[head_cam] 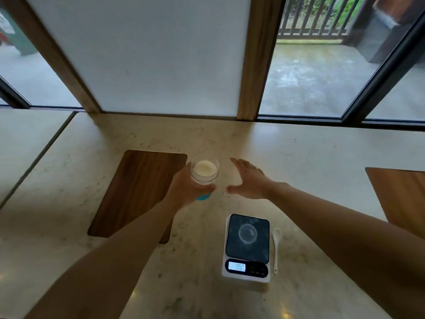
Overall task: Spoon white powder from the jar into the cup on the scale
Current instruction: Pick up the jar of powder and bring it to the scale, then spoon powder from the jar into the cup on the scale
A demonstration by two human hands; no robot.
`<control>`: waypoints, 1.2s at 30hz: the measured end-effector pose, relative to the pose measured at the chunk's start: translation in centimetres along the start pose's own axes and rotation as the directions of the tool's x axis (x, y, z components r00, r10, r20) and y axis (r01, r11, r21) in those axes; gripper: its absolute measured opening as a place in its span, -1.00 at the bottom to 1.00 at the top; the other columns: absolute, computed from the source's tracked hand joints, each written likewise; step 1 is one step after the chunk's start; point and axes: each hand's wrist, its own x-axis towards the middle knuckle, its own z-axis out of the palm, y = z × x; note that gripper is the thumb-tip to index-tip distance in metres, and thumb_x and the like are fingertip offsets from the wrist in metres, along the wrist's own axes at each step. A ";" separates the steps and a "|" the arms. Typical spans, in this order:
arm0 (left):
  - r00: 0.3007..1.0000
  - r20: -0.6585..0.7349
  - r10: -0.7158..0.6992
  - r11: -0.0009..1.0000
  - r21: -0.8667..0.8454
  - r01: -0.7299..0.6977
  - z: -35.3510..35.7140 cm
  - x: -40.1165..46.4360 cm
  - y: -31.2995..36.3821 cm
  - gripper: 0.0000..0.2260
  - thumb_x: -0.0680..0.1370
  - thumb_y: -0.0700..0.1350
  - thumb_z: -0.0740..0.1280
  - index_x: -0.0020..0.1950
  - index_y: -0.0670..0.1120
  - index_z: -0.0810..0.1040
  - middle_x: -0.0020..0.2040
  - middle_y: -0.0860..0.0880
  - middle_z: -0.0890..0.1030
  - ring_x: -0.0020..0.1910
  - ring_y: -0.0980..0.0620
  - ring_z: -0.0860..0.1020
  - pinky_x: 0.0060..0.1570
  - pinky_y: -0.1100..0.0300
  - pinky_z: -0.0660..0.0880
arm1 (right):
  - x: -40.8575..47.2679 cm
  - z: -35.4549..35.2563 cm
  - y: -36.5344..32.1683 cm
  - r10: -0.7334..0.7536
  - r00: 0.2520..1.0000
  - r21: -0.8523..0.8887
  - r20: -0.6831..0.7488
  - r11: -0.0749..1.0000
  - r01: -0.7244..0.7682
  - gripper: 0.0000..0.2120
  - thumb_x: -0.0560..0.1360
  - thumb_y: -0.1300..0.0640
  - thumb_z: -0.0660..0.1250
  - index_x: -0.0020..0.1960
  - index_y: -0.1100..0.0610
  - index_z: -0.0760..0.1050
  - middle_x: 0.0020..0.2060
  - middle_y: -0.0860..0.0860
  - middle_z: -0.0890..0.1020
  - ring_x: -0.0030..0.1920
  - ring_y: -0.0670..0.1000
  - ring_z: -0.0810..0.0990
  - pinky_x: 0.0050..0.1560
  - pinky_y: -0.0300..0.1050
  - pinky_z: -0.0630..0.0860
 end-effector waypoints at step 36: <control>0.995 0.102 0.020 0.997 0.068 -0.027 5.7 -15.0 -1.3 -0.35 0.28 0.10 0.62 0.30 0.02 0.46 0.15 0.07 0.60 0.06 0.10 0.55 0.10 0.21 0.50 | -18.3 12.5 9.5 0.526 0.847 0.250 0.077 0.813 -0.527 -0.67 0.55 0.02 0.37 -0.36 0.09 0.53 -0.45 -0.01 0.57 -0.43 -0.06 0.53 -0.43 -0.17 0.40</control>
